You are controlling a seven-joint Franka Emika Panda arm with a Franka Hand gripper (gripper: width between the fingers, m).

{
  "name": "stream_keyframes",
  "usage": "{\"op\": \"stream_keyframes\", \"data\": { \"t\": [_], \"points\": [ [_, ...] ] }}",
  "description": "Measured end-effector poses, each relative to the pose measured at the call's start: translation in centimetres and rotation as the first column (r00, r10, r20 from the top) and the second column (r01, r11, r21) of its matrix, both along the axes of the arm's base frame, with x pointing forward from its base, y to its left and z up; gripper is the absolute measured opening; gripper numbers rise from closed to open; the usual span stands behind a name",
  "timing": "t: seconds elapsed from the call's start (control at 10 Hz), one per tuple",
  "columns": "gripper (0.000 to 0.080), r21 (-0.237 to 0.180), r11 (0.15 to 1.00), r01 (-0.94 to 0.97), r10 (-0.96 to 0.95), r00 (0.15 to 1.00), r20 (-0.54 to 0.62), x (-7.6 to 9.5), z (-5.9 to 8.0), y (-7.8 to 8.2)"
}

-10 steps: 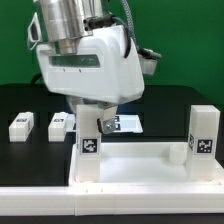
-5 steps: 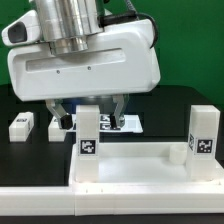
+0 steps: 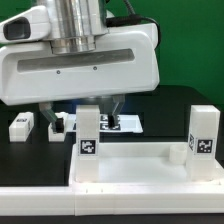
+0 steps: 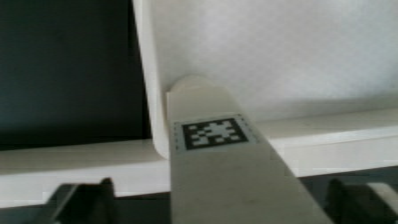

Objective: Assemble desk

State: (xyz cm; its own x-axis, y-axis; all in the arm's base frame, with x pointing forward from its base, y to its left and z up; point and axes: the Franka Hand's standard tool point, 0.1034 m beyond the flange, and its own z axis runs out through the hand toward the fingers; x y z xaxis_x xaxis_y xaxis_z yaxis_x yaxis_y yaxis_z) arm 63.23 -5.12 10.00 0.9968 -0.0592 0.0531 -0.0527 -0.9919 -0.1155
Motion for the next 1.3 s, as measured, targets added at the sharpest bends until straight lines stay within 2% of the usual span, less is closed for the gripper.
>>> {"op": "stream_keyframes", "data": {
  "t": [0.1,0.2,0.3,0.7,0.9,1.1,1.3],
  "points": [
    [0.0449,0.005,0.999,0.037,-0.037,0.999,-0.004,0.0,0.0,0.1],
    [0.0449,0.013,0.992,0.128,-0.128,0.992,-0.014,0.0,0.0,0.1],
    [0.0293,0.012,0.983,0.182,-0.182,0.983,-0.019,0.0,0.0,-0.2],
    [0.0293,0.019,0.907,0.42,-0.418,0.907,-0.052,0.0,0.0,-0.1],
    [0.0293,0.006,0.739,0.674,-0.669,0.735,-0.107,-0.1,0.2,0.1],
    [0.0293,-0.001,0.421,0.907,-0.892,0.414,-0.182,-0.2,0.1,0.7],
    [0.0293,-0.01,0.19,0.982,-0.959,0.183,-0.215,0.1,0.1,0.9]
  ]
}}
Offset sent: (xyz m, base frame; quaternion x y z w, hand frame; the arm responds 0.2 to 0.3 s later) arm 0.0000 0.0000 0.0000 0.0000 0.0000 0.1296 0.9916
